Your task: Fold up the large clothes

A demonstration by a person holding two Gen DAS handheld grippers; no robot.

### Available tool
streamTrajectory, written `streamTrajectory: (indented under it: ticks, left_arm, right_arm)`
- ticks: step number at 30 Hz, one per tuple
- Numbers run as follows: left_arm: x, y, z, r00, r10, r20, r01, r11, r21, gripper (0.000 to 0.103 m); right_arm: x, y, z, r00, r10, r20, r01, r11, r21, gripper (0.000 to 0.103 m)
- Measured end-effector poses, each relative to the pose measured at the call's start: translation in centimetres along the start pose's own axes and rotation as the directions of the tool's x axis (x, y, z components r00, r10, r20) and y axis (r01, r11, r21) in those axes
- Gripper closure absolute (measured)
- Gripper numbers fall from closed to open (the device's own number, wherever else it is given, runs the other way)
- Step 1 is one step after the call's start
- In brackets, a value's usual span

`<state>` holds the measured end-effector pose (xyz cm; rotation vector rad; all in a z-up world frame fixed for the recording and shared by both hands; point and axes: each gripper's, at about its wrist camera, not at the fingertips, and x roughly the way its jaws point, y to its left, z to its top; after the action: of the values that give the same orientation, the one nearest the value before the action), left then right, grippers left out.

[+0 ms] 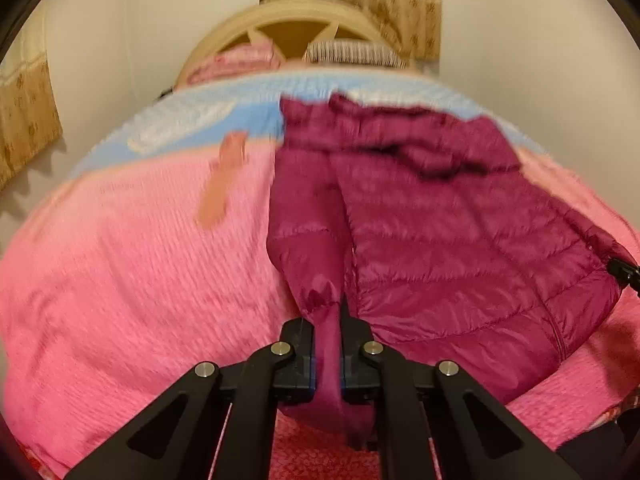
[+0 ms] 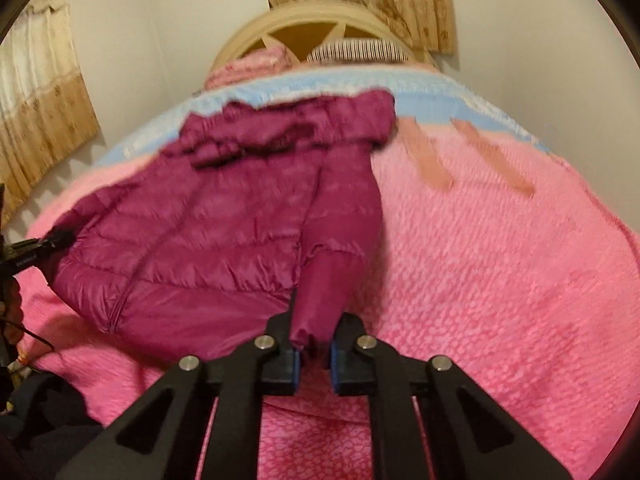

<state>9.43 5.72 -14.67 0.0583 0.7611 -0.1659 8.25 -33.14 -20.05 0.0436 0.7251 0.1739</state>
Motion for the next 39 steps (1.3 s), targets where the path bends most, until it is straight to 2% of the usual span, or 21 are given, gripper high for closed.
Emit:
streamTrajectory:
  ticks: [7, 9, 12, 14, 16, 18, 21, 26, 28, 33, 39]
  left_arm:
    - [-6.7, 1.6, 2.9, 0.99, -0.049, 0.135, 0.052, 0.998, -0.018, 0.099]
    - [-9.5, 2.0, 3.7, 0.978, -0.089, 0.187, 0.096, 0.995, -0.029, 0.099]
    - [-12.8, 2.0, 5.1, 0.959, -0.082, 0.271, 0.09, 0.996, -0.017, 0.099]
    - [-13.2, 2.0, 6.1, 0.95, -0.086, 0.299, 0.094, 0.995, -0.014, 0.099]
    - [-12.0, 2.0, 7.3, 0.949, -0.081, 0.305, 0.087, 0.996, -0.006, 0.099]
    - [-8.9, 2.3, 9.0, 0.958, -0.078, 0.277, 0.087, 0.996, -0.018, 0.099]
    - [-4.1, 2.7, 11.7, 0.97, -0.06, 0.234, 0.067, 0.997, -0.024, 0.099]
    - [2.9, 3.2, 15.8, 0.98, -0.054, 0.194, 0.064, 0.997, -0.045, 0.099]
    - [5.5, 3.0, 17.0, 0.983, -0.027, 0.183, 0.035, 0.999, -0.04, 0.099]
    - [12.0, 2.3, 19.1, 0.991, 0.016, 0.135, -0.01, 0.999, -0.043, 0.095]
    - [17.0, 2.7, 19.9, 0.997, 0.022, 0.067, -0.014, 0.992, -0.122, 0.089]
  right_arm:
    - [-7.3, 0.1, 3.1, 0.986, 0.028, 0.167, -0.029, 1.0, 0.006, 0.096]
    - [-9.3, 0.5, 3.7, 0.976, 0.026, 0.216, -0.027, 1.0, 0.001, 0.096]
    - [-13.5, 1.5, 5.5, 0.944, 0.036, 0.327, -0.035, 0.999, -0.009, 0.097]
    - [-15.0, 2.0, 6.6, 0.924, 0.032, 0.381, -0.026, 0.999, -0.021, 0.097]
    - [-14.9, 2.5, 8.4, 0.911, 0.02, 0.412, -0.004, 0.999, -0.04, 0.097]
    - [-13.5, 2.6, 9.9, 0.909, 0.009, 0.417, 0.011, 0.999, -0.045, 0.097]
    - [-9.4, 2.8, 13.3, 0.912, -0.027, 0.408, 0.047, 0.998, -0.04, 0.097]
    - [-3.6, 1.9, 17.4, 0.917, -0.091, 0.388, 0.094, 0.996, 0.011, 0.097]
    - [-0.7, 1.3, 19.0, 0.922, -0.122, 0.367, 0.117, 0.992, 0.036, 0.097]
    - [4.1, -0.5, 20.5, 0.933, -0.173, 0.316, 0.162, 0.985, 0.061, 0.097]
    - [9.9, -2.7, 21.8, 0.944, -0.215, 0.25, 0.193, 0.975, 0.109, 0.097]
